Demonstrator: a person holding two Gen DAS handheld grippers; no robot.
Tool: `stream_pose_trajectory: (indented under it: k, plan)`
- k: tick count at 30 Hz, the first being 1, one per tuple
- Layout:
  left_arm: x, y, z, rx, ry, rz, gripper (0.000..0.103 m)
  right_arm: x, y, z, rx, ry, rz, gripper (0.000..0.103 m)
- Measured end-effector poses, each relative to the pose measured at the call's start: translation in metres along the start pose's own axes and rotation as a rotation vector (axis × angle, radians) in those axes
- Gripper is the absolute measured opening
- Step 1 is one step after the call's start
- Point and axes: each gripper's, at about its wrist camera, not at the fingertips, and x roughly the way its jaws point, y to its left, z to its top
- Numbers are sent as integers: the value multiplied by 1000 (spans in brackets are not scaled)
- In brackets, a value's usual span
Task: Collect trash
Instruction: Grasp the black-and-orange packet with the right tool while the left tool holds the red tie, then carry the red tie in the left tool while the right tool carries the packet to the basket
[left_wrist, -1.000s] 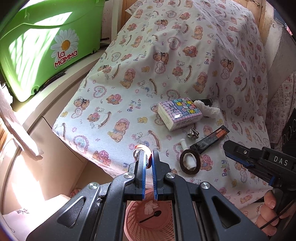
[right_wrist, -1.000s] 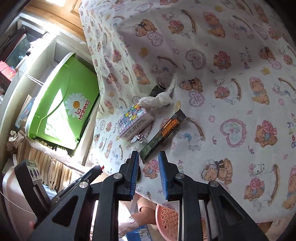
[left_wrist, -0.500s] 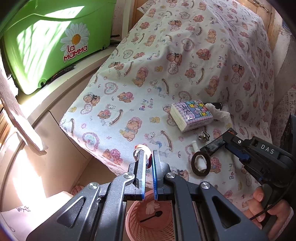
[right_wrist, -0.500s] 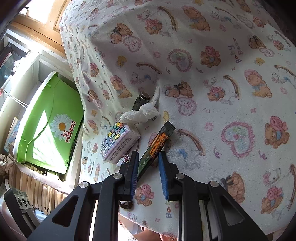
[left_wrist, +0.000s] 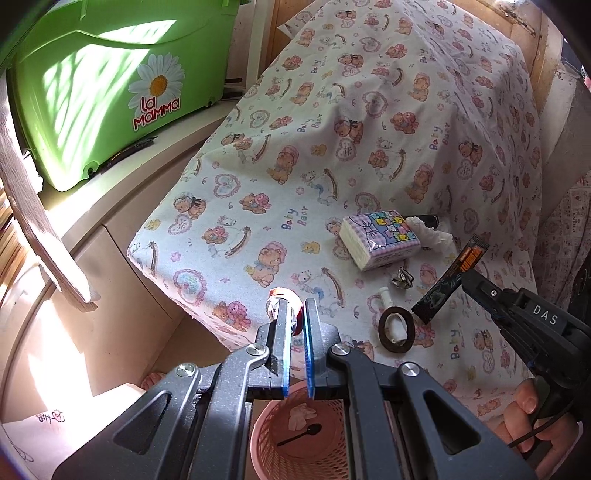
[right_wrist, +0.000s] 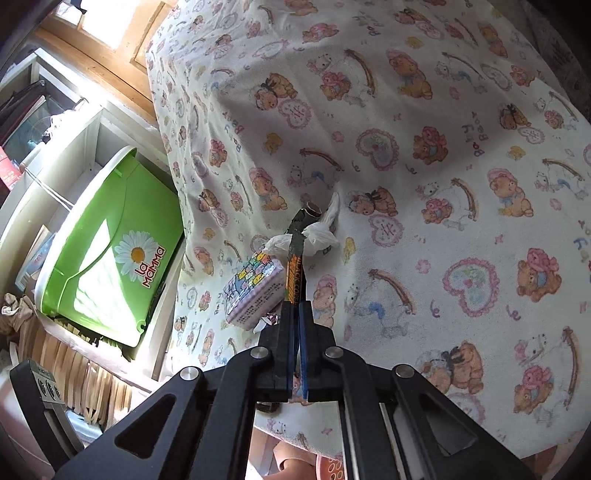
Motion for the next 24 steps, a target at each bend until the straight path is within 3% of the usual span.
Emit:
stream_pose_trajectory:
  k: [7, 16, 20, 24]
  plan:
    - [-1, -2, 0, 5, -2, -2, 5, -24, 14, 1, -114, -36, -10, 3]
    - [-6, -7, 0, 25, 2, -20, 5, -35, 18, -6, -166, -34, -15, 3]
    - [-5, -13, -3, 74, 0, 40, 5, -46, 18, -7, -152, -28, 17, 3]
    - [-7, -9, -3, 38, 32, -44, 5, -59, 21, -9, -171, -29, 34, 3]
